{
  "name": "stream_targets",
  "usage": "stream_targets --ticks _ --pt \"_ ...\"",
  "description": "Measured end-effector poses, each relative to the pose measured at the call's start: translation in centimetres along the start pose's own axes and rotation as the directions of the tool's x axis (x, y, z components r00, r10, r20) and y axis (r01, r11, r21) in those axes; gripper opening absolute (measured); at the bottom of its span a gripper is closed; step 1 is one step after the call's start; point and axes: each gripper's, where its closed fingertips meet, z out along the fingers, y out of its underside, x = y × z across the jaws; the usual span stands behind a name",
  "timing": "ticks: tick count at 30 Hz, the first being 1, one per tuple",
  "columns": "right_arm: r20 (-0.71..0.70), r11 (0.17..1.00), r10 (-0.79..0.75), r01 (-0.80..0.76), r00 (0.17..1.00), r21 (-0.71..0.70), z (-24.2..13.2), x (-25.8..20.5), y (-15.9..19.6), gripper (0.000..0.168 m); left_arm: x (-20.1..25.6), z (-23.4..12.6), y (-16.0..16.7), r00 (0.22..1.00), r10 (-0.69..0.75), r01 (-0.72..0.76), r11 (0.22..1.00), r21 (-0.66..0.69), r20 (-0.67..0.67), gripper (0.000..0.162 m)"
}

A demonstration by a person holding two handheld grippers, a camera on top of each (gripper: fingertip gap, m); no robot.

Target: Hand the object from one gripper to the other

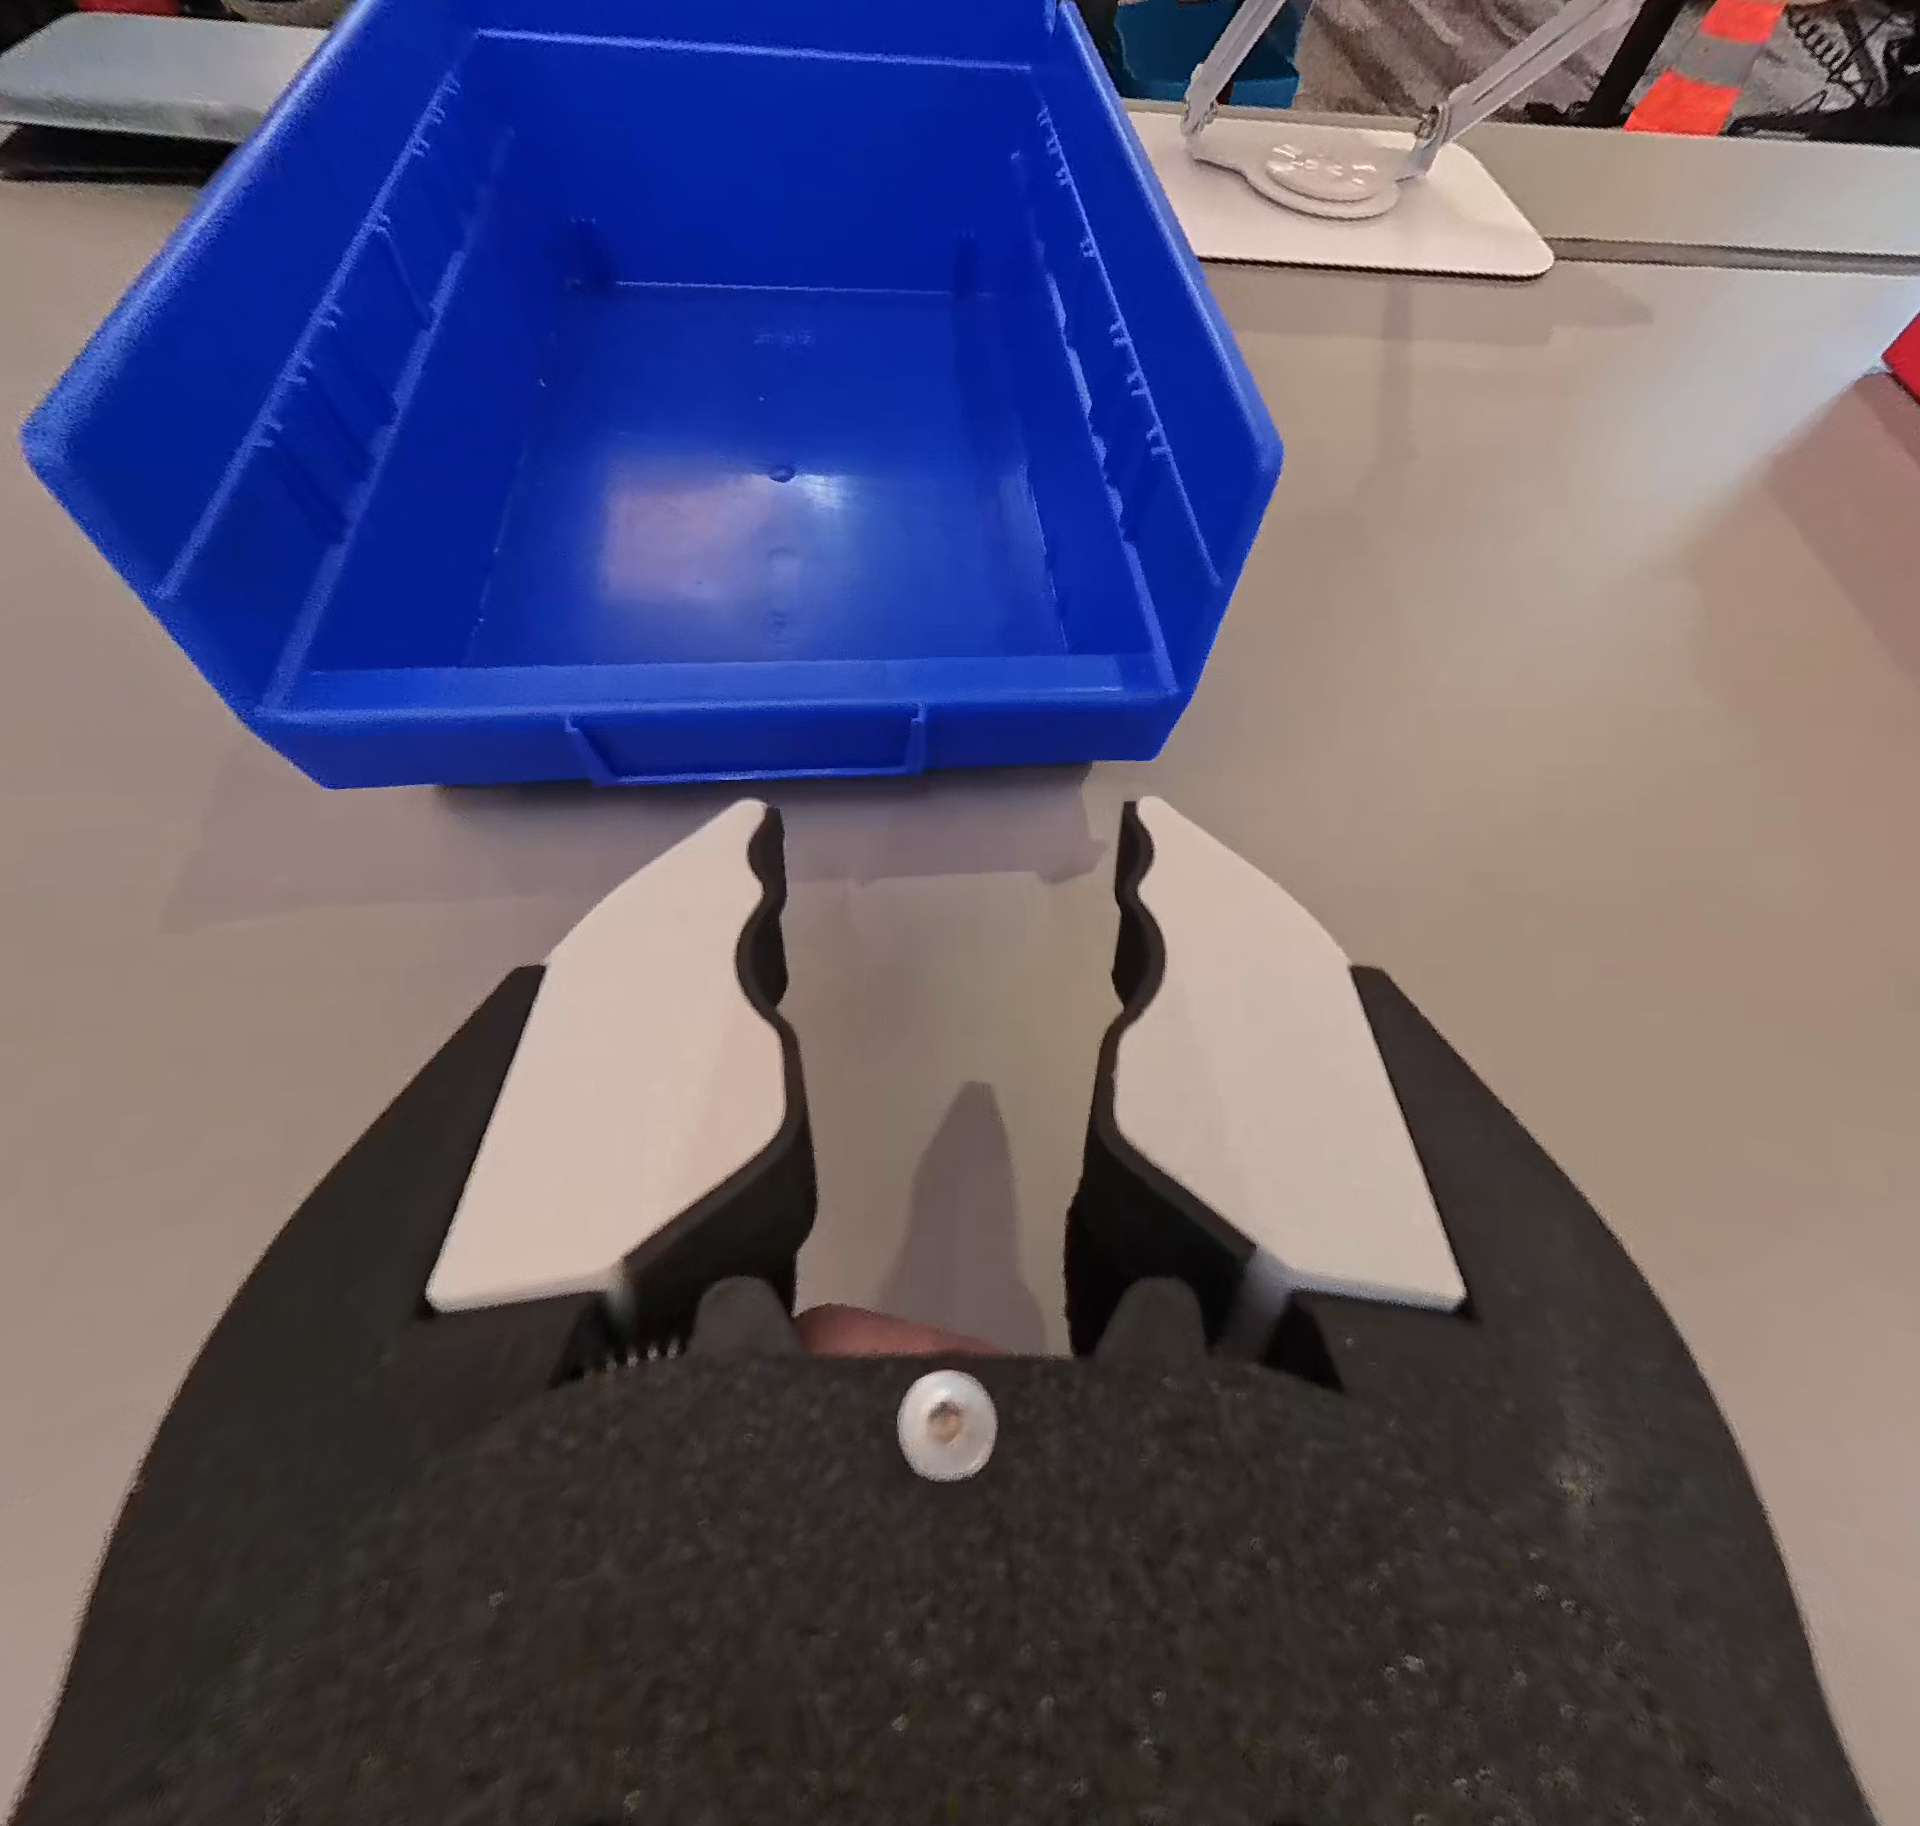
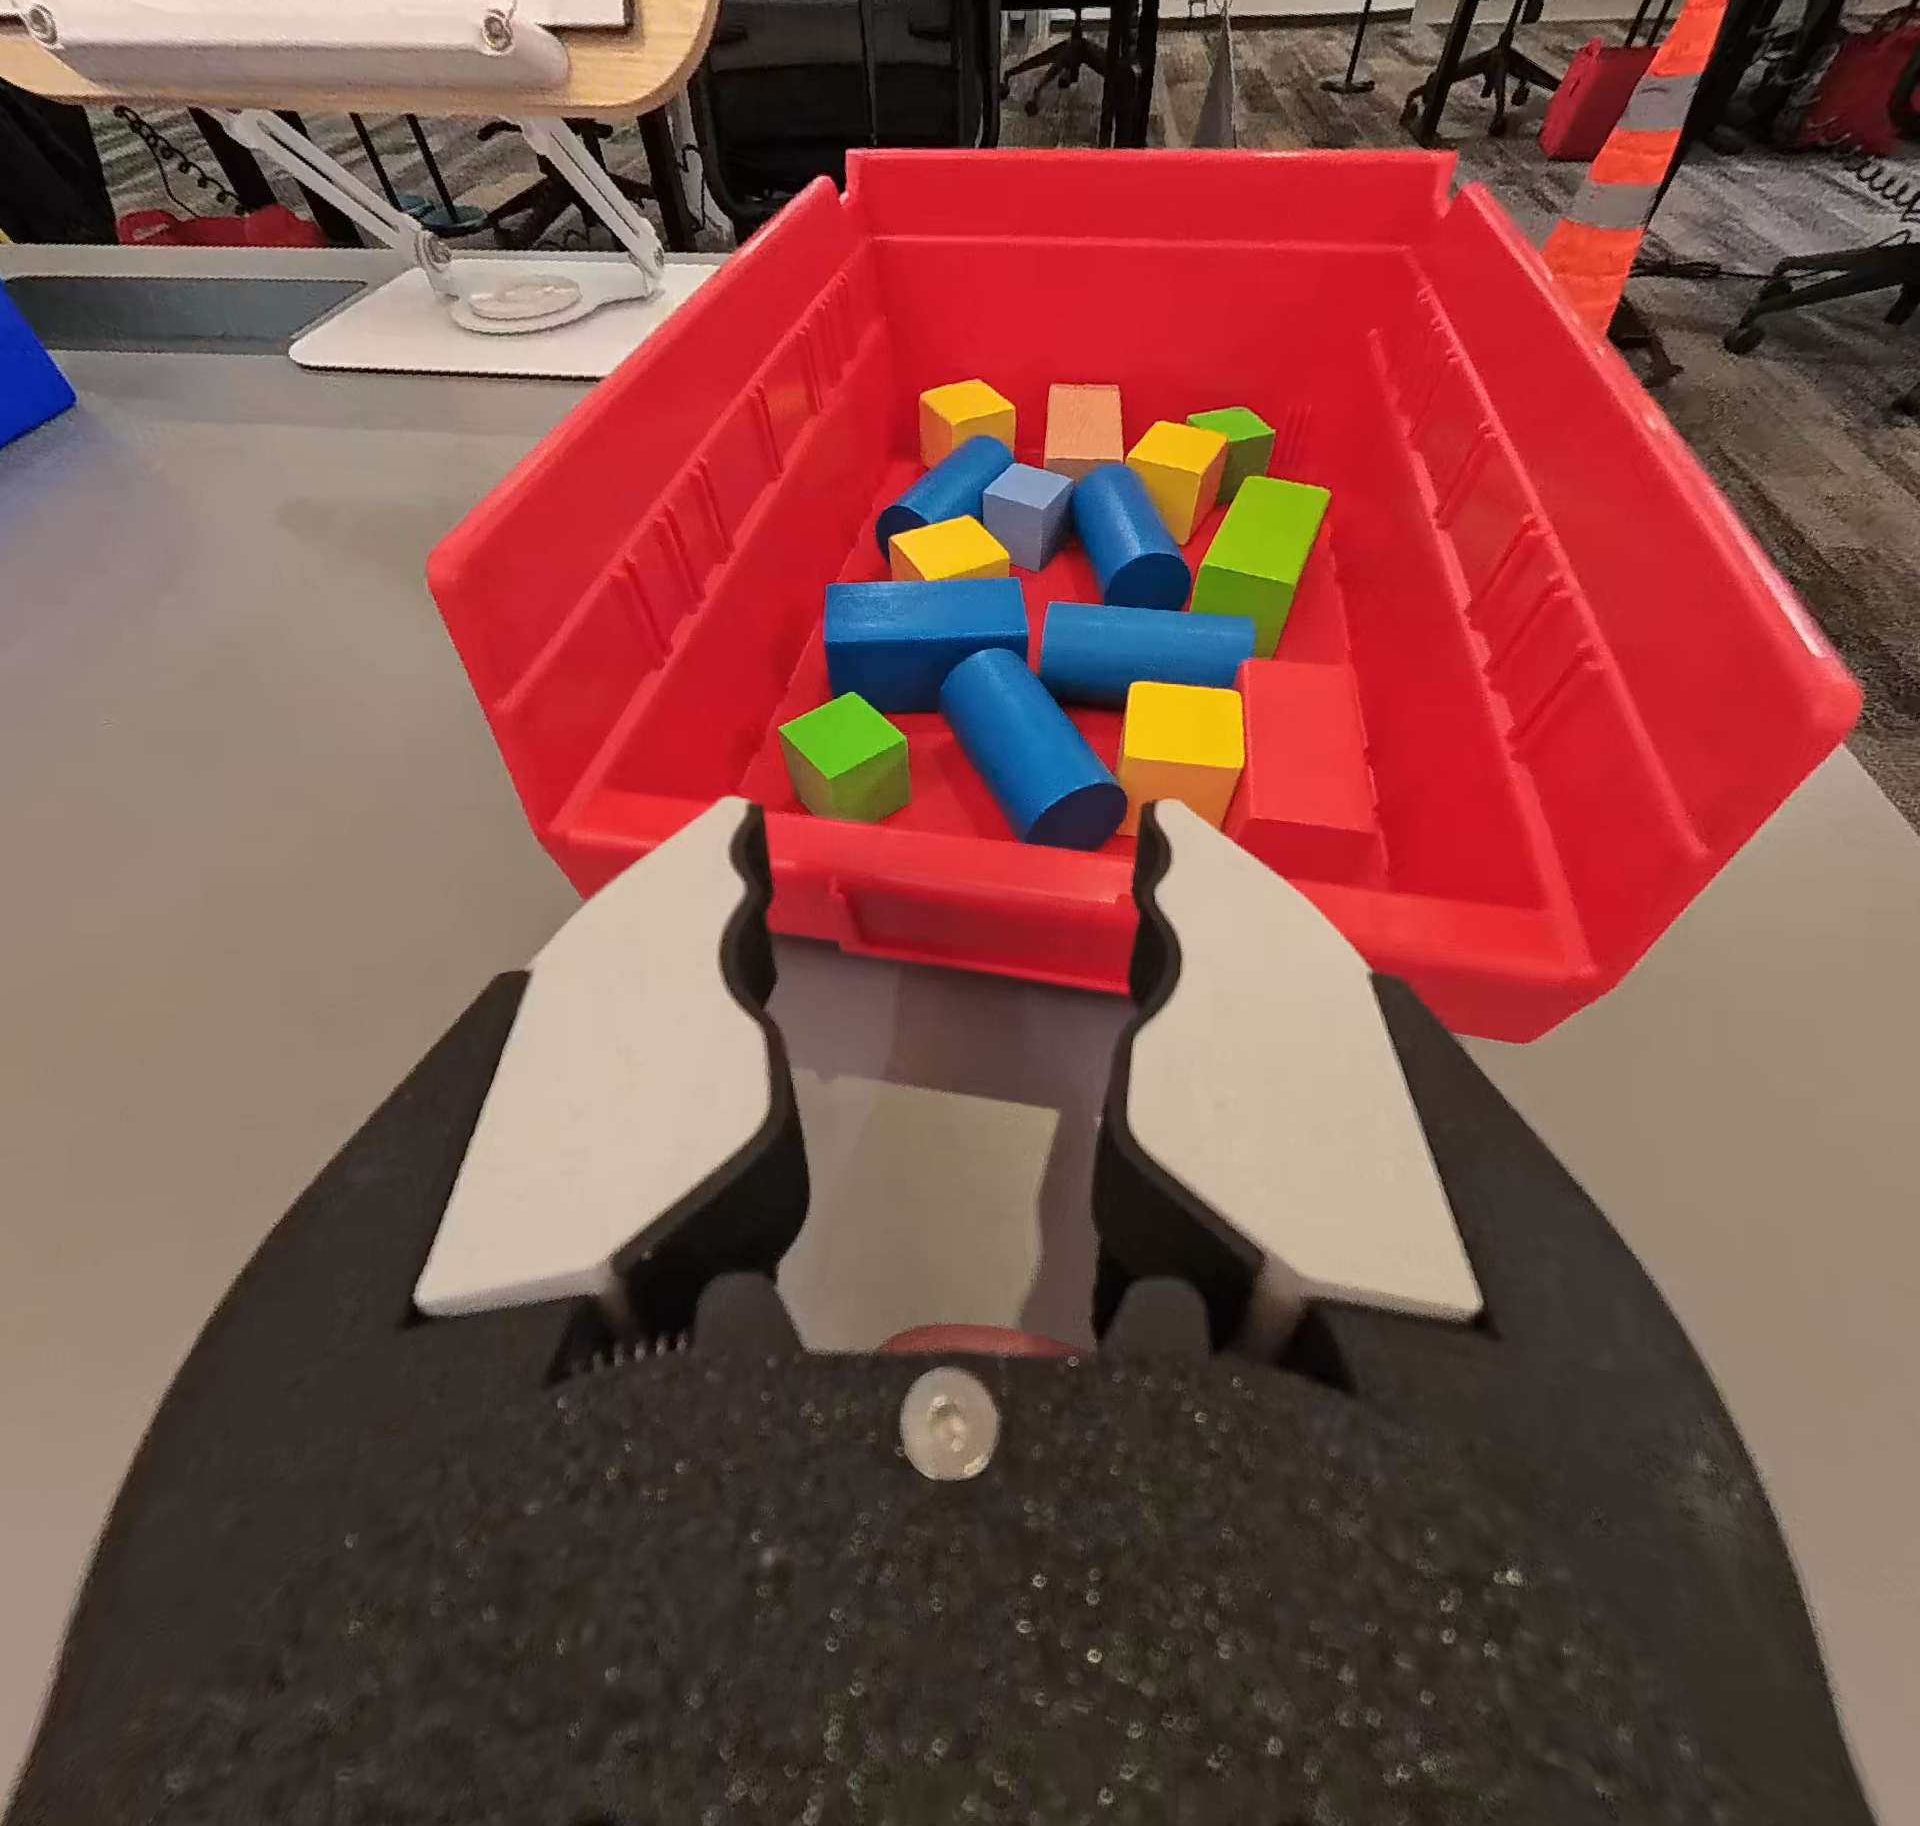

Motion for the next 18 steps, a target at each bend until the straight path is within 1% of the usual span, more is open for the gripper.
stream_targets --ticks 3,4,5,7,8,11,14,16,18 --pt "0.005 1.000 -0.006 0.006 1.000 0.009 -0.1 -0.1 -0.1 0.067 1.1 -0.2 0.2 0.999 0.001 -0.002 1.000 -0.008 -0.035 0.061" --pt "0.004 1.000 -0.009 0.009 1.000 0.010 -0.1 0.0 -0.1 0.067 2.2 -0.6 0.4 0.997 -0.020 0.018 1.000 -0.026 -0.080 0.060" --pt "0.003 1.000 -0.011 0.011 1.000 0.010 -0.2 0.0 -0.2 0.067 4.1 -1.2 0.4 0.986 -0.055 0.049 0.998 -0.041 -0.158 0.061" --pt "-0.016 0.999 -0.011 0.011 1.000 0.036 -0.5 0.6 -0.7 0.067 9.2 -2.5 -0.1 0.938 -0.105 0.095 0.994 -0.047 -0.331 0.062" --pt "-0.033 0.999 -0.012 0.014 0.999 0.052 -0.7 1.1 -1.0 0.067 12.1 -3.0 -0.4 0.913 -0.095 0.082 0.995 -0.051 -0.396 0.064" --pt "-0.110 0.997 -0.010 0.018 0.994 0.075 -1.1 3.4 -1.4 0.070 21.5 -3.6 -0.8 0.854 0.029 -0.053 0.998 -0.031 -0.520 0.073" --pt "-0.217 0.996 0.022 -0.002 0.976 0.093 -1.7 6.4 -1.8 0.072 30.6 -2.6 -0.9 0.808 0.147 -0.173 0.985 0.009 -0.570 0.075" --pt "-0.258 0.994 0.033 -0.005 0.965 0.108 -2.0 7.9 -2.0 0.072 36.1 -0.5 -0.8 0.791 0.228 -0.247 0.968 0.044 -0.567 0.075" --pt "-0.269 0.994 0.053 -0.026 0.962 0.104 -2.0 8.9 -1.8 0.071 40.7 2.4 -0.2 0.787 0.267 -0.306 0.952 0.023 -0.556 0.076"
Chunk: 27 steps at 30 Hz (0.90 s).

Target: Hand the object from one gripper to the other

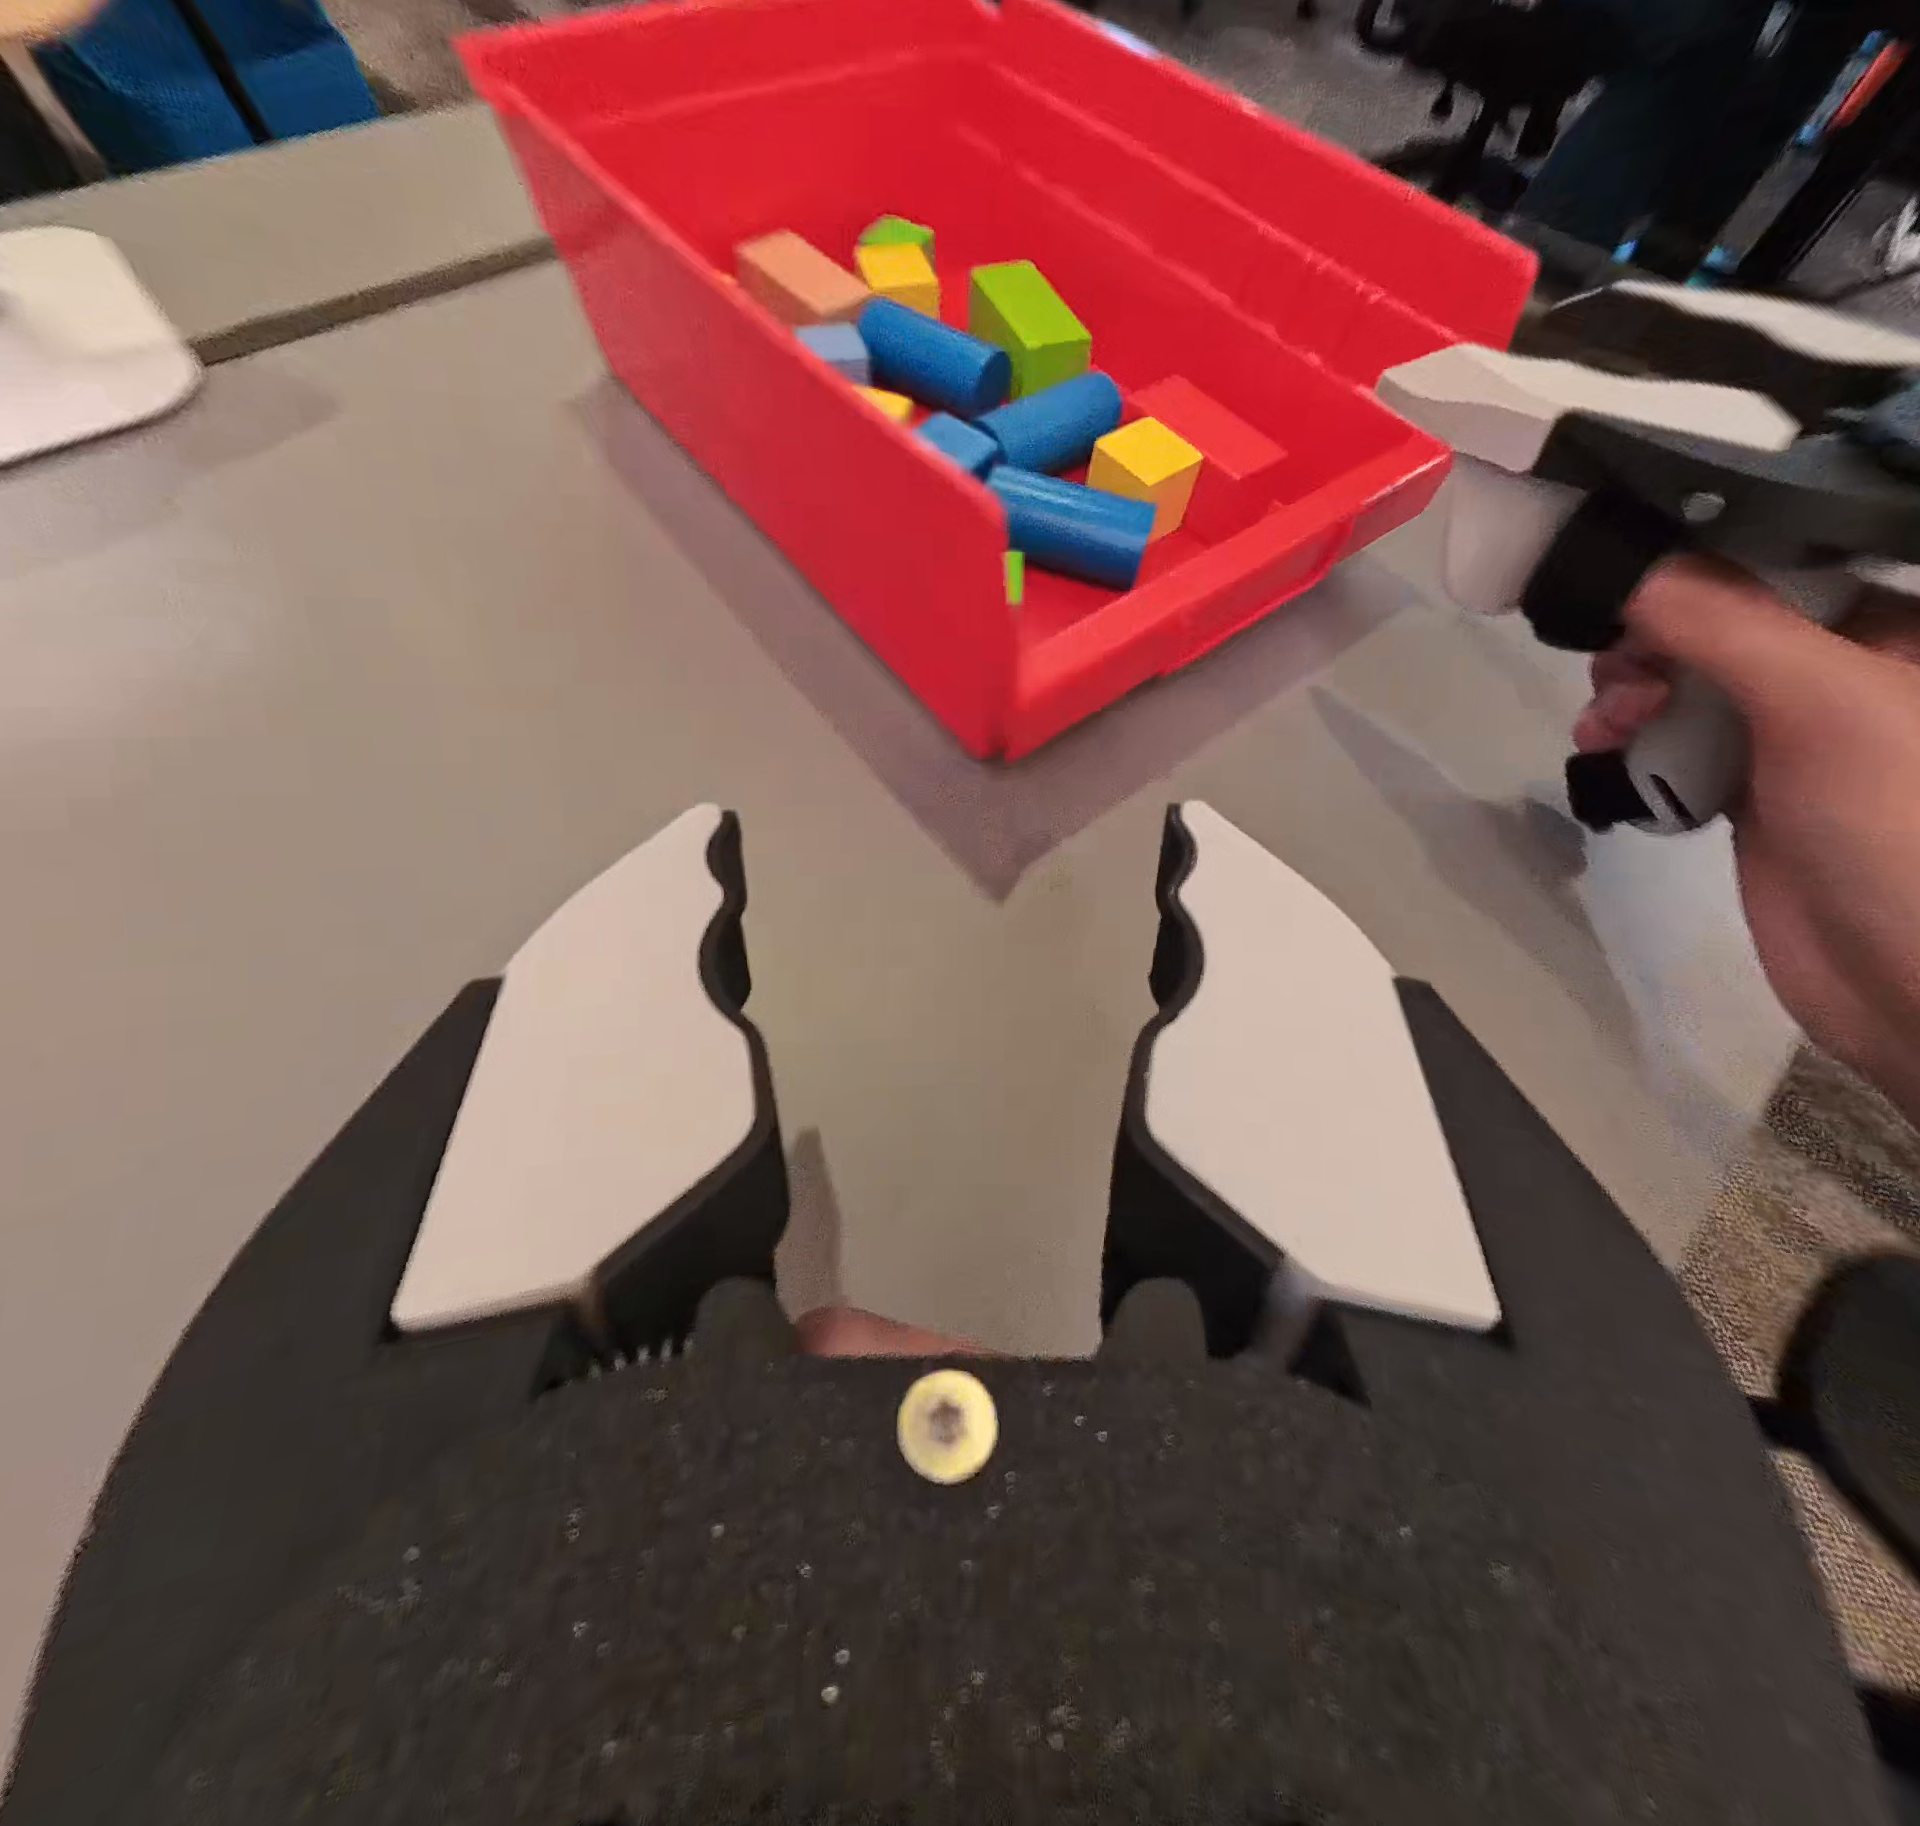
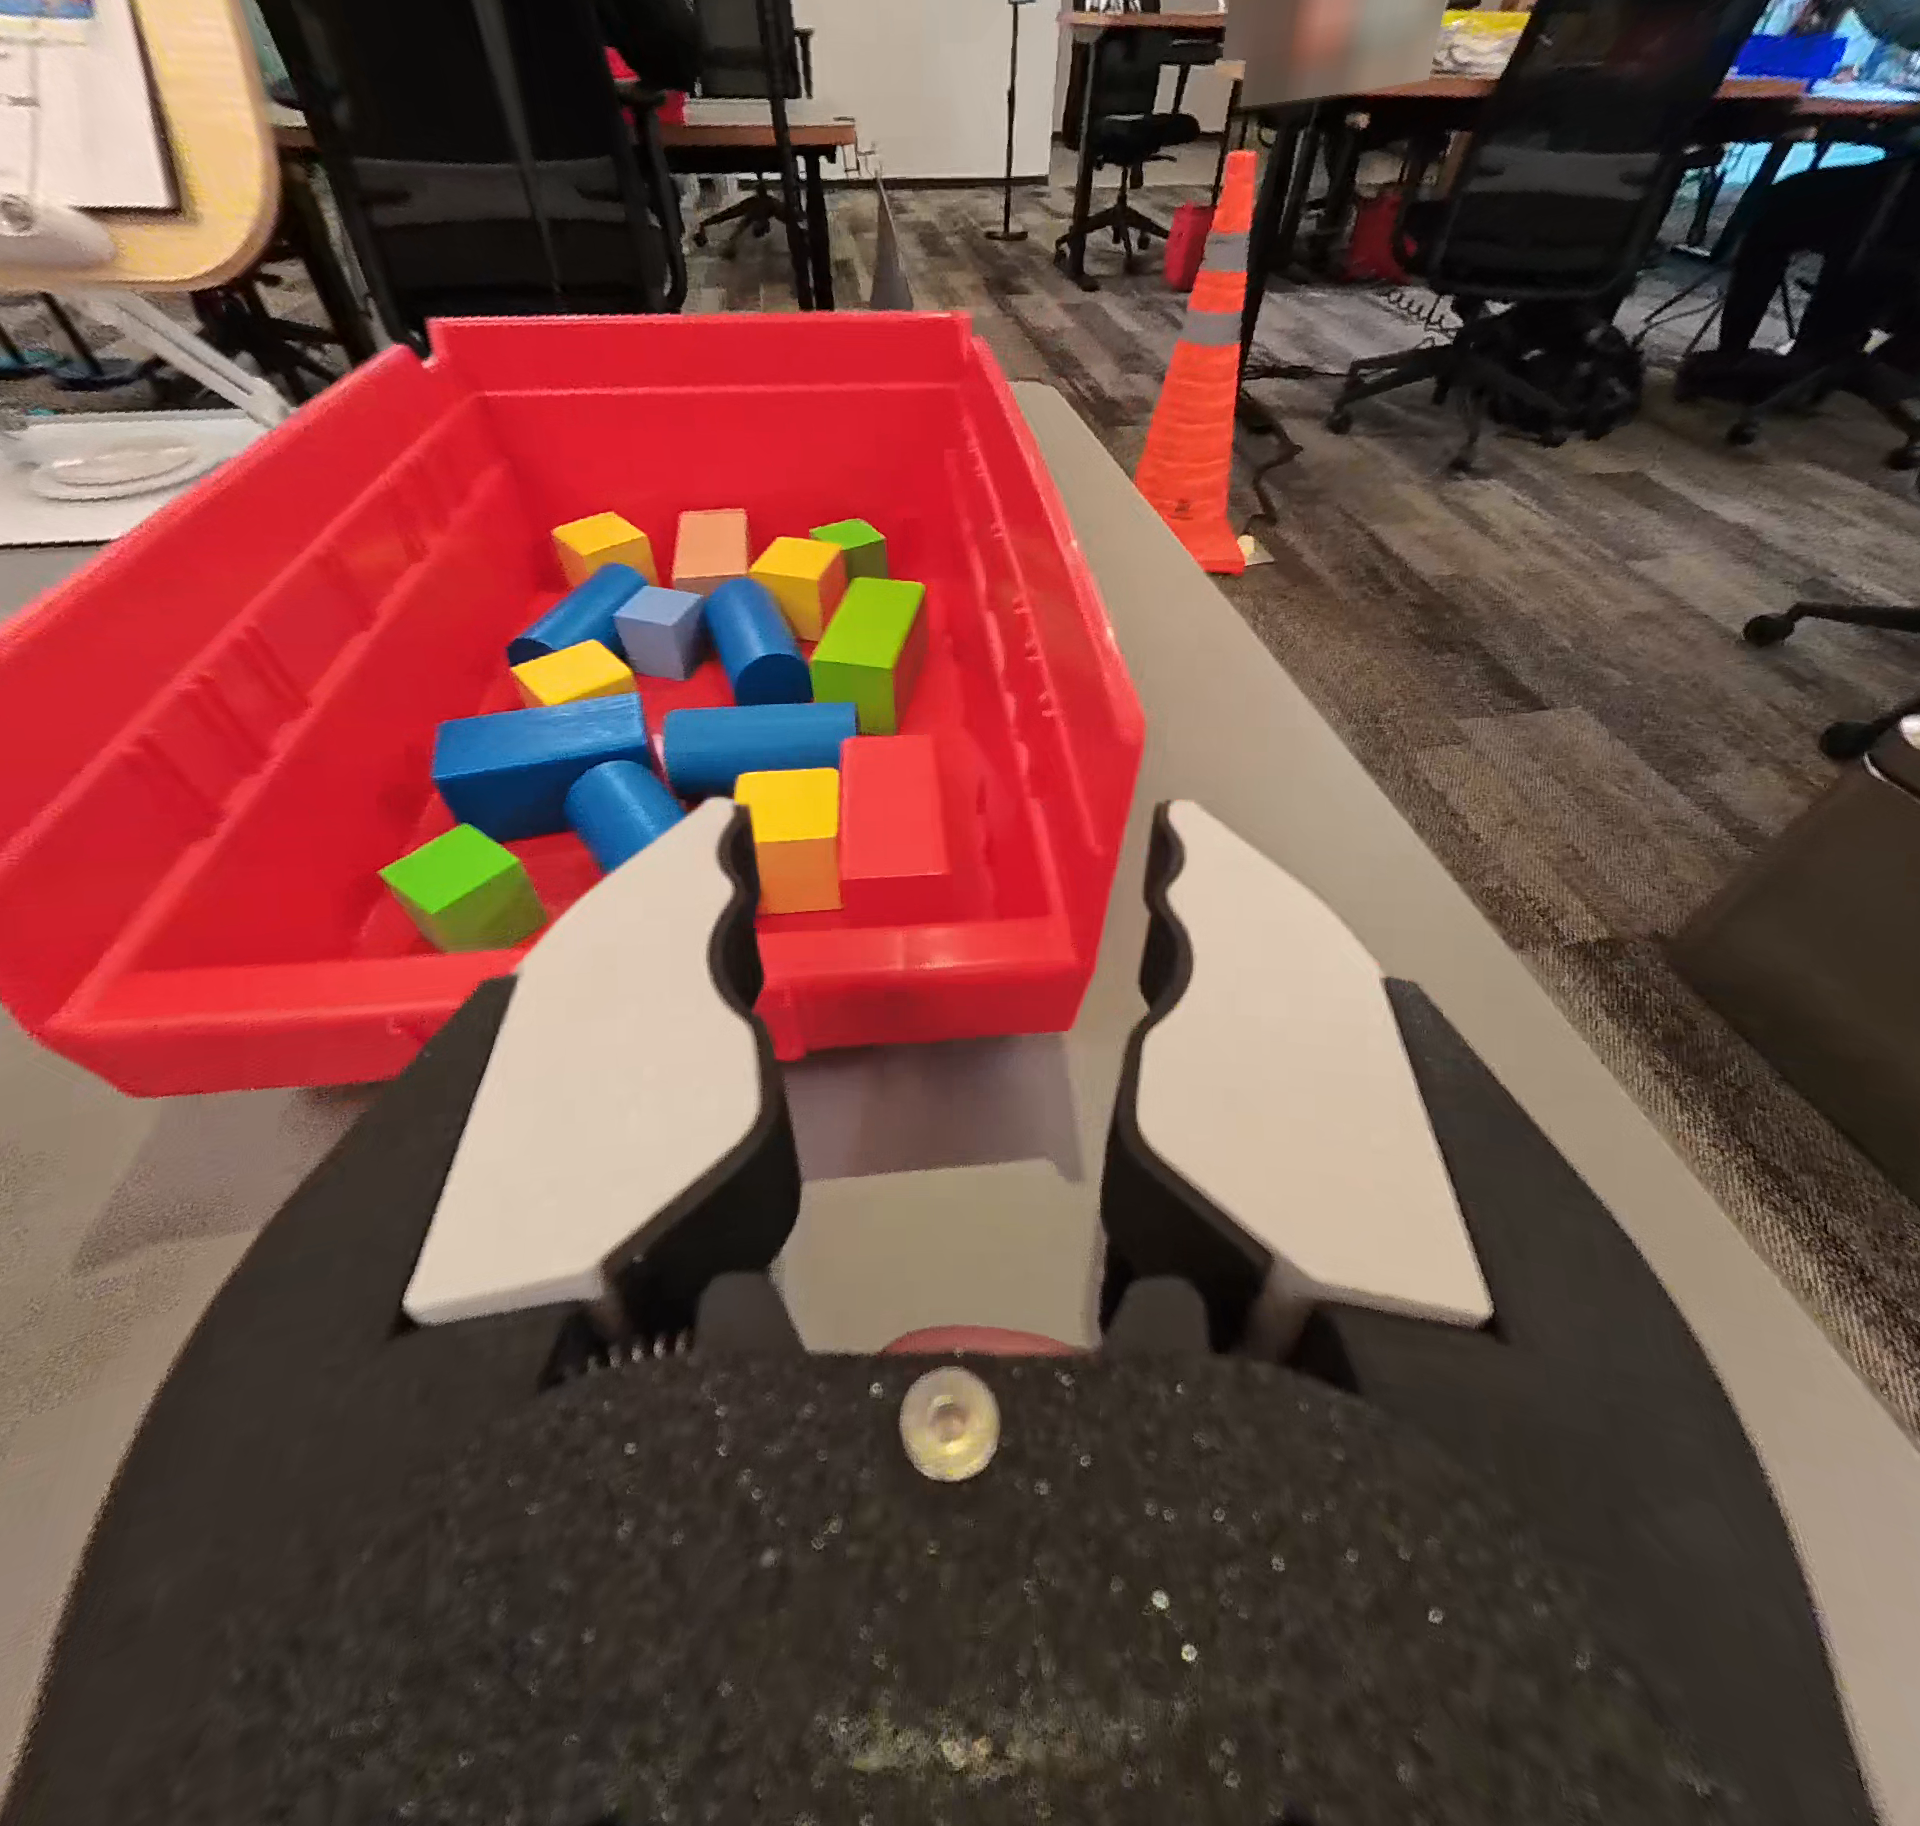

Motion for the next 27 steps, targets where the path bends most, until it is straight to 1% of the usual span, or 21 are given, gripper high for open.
stream_targets --ticks 2,3,4,5,6,7,9,11,12,13,14,15,16,17,19,22,25,27 --pt "-0.001 1.000 0.015 -0.015 1.000 -0.018 0.3 0.5 0.3 0.070 1.0 4.4 -0.8 1.000 0.004 -0.003 0.999 -0.040 0.021 0.077" --pt "-0.005 0.999 0.023 -0.023 1.000 -0.029 0.5 0.8 0.5 0.070 1.0 6.2 -1.2 0.999 0.002 0.000 0.999 -0.046 0.042 0.076" --pt "-0.009 0.999 0.032 -0.033 0.999 -0.038 0.7 1.1 0.6 0.070 0.9 7.7 -1.6 0.998 -0.005 0.008 0.999 -0.047 0.064 0.071" --pt "-0.011 0.998 0.042 -0.042 0.999 -0.047 0.9 1.3 0.7 0.070 0.5 8.9 -1.7 0.996 -0.010 0.015 0.999 -0.051 0.091 0.059" --pt "-0.011 0.997 0.052 -0.053 0.999 -0.058 1.2 1.5 0.9 0.069 -0.3 9.6 -1.7 0.991 -0.012 0.021 0.998 -0.059 0.137 0.038" --pt "-0.007 0.995 0.068 -0.068 0.998 -0.073 1.5 1.6 1.1 0.067 -1.3 9.8 -1.7 0.981 -0.014 0.026 0.998 -0.057 0.191 0.023" --pt "-0.004 0.985 0.114 -0.113 0.994 -0.129 2.1 1.5 2.0 0.065 -3.0 9.5 -1.6 0.962 -0.082 0.092 0.995 -0.026 0.261 0.012" --pt "-0.003 0.972 0.154 -0.152 0.988 -0.178 2.4 0.9 2.7 0.057 -4.1 8.9 -1.4 0.946 -0.182 0.185 0.983 0.014 0.267 0.006" --pt "0.051 0.969 0.179 -0.167 0.983 -0.180 2.4 -0.1 2.6 0.062 -4.4 8.7 -1.3 0.940 -0.193 0.197 0.980 0.013 0.281 0.004" --pt "0.078 0.961 0.230 -0.214 0.970 -0.173 2.4 -0.9 2.3 0.054 -4.5 8.5 -1.3 0.939 -0.184 0.190 0.982 0.006 0.290 0.004" --pt "0.112 0.950 0.270 -0.245 0.956 -0.194 2.3 -1.8 2.4 0.030 -4.5 8.2 -1.3 0.939 -0.168 0.174 0.985 0.005 0.300 0.004" --pt "0.086 0.933 0.307 -0.282 0.948 -0.225 2.2 -2.0 2.6 0.019 -4.6 7.7 -1.3 0.935 -0.155 0.163 0.987 0.001 0.318 0.003" --pt "0.043 0.932 0.286 -0.267 0.957 -0.246 1.8 -1.8 2.7 0.006 -4.7 7.1 -1.3 0.934 -0.154 0.162 0.987 0.000 0.321 0.003" --pt "0.032 0.943 0.219 -0.203 0.975 -0.262 1.5 -2.1 2.6 0.004 -4.9 6.4 -1.4 0.934 -0.152 0.160 0.987 0.004 0.323 0.004" --pt "0.012 0.953 0.181 -0.173 0.983 -0.247 0.6 -3.4 2.0 0.002 -5.6 4.4 -1.7 0.932 -0.133 0.133 0.991 0.022 0.336 0.003" --pt "0.056 0.967 0.195 -0.182 0.979 -0.180 -1.3 -7.2 0.5 0.003 -8.0 0.1 -1.8 0.924 -0.117 0.102 0.993 0.061 0.363 0.003" --pt "0.120 0.982 0.156 -0.140 0.980 -0.128 -3.3 -12.8 -0.6 0.004 -11.4 -4.9 -0.2 0.906 -0.108 0.082 0.993 0.079 0.408 0.003" --pt "0.185 0.984 0.145 -0.122 0.972 -0.126 -4.4 -17.0 -0.3 0.004 -14.1 -8.0 1.7 0.898 -0.125 0.100 0.992 0.080 0.423 0.003"
